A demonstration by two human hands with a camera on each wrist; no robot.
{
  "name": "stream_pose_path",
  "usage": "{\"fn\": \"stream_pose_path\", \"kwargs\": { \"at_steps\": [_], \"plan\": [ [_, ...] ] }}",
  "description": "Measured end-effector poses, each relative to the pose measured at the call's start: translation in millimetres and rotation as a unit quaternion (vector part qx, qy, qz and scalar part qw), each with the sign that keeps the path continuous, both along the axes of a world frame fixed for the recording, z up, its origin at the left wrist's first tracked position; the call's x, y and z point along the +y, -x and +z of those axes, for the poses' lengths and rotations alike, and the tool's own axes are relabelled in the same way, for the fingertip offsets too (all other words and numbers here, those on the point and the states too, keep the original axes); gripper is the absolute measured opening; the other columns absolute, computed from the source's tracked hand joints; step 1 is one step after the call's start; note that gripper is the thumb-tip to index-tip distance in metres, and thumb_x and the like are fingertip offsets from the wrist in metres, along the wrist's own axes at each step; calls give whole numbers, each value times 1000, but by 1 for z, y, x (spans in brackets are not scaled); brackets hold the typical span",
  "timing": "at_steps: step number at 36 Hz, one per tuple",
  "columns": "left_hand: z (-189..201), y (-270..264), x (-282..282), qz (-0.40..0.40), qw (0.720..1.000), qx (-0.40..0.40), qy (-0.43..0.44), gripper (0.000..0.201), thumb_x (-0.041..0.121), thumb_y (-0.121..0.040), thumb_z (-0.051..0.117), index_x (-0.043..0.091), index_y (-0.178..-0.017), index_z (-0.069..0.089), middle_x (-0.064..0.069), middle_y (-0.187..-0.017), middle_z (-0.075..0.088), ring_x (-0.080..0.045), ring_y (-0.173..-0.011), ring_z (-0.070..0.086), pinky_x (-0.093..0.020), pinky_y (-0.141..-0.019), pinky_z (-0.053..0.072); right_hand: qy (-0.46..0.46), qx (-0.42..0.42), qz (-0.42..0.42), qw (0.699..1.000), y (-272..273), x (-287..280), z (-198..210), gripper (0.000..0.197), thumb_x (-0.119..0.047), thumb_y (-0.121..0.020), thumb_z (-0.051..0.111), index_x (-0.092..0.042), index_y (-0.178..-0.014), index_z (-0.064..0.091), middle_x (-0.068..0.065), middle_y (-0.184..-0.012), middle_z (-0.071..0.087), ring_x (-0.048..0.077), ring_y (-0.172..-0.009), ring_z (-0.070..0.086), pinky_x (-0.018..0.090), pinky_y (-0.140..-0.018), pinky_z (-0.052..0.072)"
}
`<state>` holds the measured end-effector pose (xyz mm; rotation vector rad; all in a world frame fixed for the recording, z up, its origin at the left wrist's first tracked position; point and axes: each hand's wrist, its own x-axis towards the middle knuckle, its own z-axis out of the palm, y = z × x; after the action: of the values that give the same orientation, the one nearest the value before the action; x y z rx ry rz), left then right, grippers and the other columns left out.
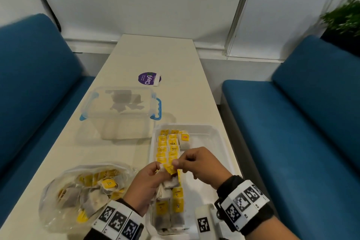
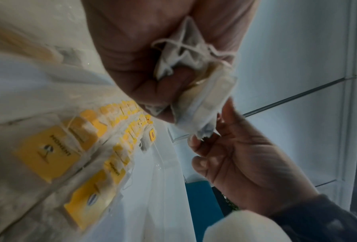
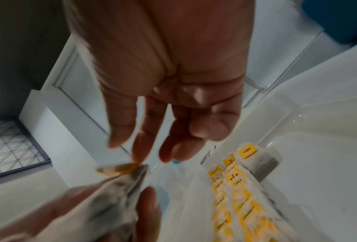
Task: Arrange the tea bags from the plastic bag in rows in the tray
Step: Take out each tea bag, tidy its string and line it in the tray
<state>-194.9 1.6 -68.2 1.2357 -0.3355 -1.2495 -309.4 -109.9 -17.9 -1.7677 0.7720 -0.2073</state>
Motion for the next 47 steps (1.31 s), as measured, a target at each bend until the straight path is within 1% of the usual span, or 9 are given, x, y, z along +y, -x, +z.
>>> {"fn": "stream_pose_path", "kwargs": {
  "at_steps": [6,11,14,19,24,30,37,42,47],
  "plan": [
    [-4,-2,3,8,1000,-14,-17,9,-3,-83,58,-2,-84,66,-17,-83,68,-22,-64,64,-23,-46,49,-3,61,-150,987,-12,-39,-28,15,-13,-83,67,-15,-70,61,-3,-71,60,10,-60,52,19,-44,38],
    [-4,-3,3,17,1000,1,-25,11,-4,-79,65,-9,-88,61,-14,-75,70,-19,-54,63,-21,-40,44,56,132,-196,970,-29,-76,-57,5,-7,-85,63,-11,-88,65,10,-100,63,23,-93,59,27,-75,46],
    [-2,-4,1,27,999,-2,-27,7,-4,-80,64,-2,-74,62,-16,-80,71,-19,-53,61,-21,-38,42,72,160,-208,962,-38,-89,-68,15,-11,-86,63,-5,-100,65,10,-110,62,25,-105,58,27,-83,42],
    [0,-7,-3,34,999,-2,-27,13,20,-50,76,15,-51,65,-18,-82,67,-12,-48,56,-16,-39,39,23,188,-224,956,-51,-95,-82,9,-14,-83,63,-10,-91,58,8,-92,56,24,-84,53,35,-80,49],
    [-6,-9,-5,37,999,1,-36,20,0,-71,72,7,-59,58,-17,-77,67,-14,-52,60,-20,-39,43,26,170,-238,956,-54,-93,-92,26,-8,-81,63,-17,-61,50,5,-80,58,20,-78,54,31,-75,46],
    [-9,-10,-9,32,999,15,-39,20,2,-65,70,14,-51,62,-18,-80,70,-18,-51,59,-20,-38,39,14,110,-282,953,-54,-90,-98,16,-10,-81,64,-15,-68,56,5,-83,64,21,-82,57,28,-73,44],
    [-6,-8,-10,29,999,-13,-32,14,11,-61,64,3,-68,55,-8,-68,69,-13,-55,64,-20,-48,48,21,88,-308,947,-50,-91,-101,19,-7,-83,60,-16,-67,63,2,-81,65,18,-80,57,26,-70,42],
    [-6,-9,-10,27,999,-17,-32,14,12,-61,64,3,-68,55,-7,-66,69,-13,-54,64,-20,-50,48,8,89,-323,942,-51,-91,-106,30,-5,-80,63,-21,-54,58,10,-79,69,27,-82,65,40,-79,54],
    [-5,-9,-10,28,999,-6,-27,15,11,-61,63,2,-68,53,-3,-58,66,-11,-49,61,-18,-45,46,-6,93,-333,938,-53,-93,-113,26,-7,-81,60,-18,-57,59,12,-72,68,33,-79,67,42,-72,57]
  ]
}}
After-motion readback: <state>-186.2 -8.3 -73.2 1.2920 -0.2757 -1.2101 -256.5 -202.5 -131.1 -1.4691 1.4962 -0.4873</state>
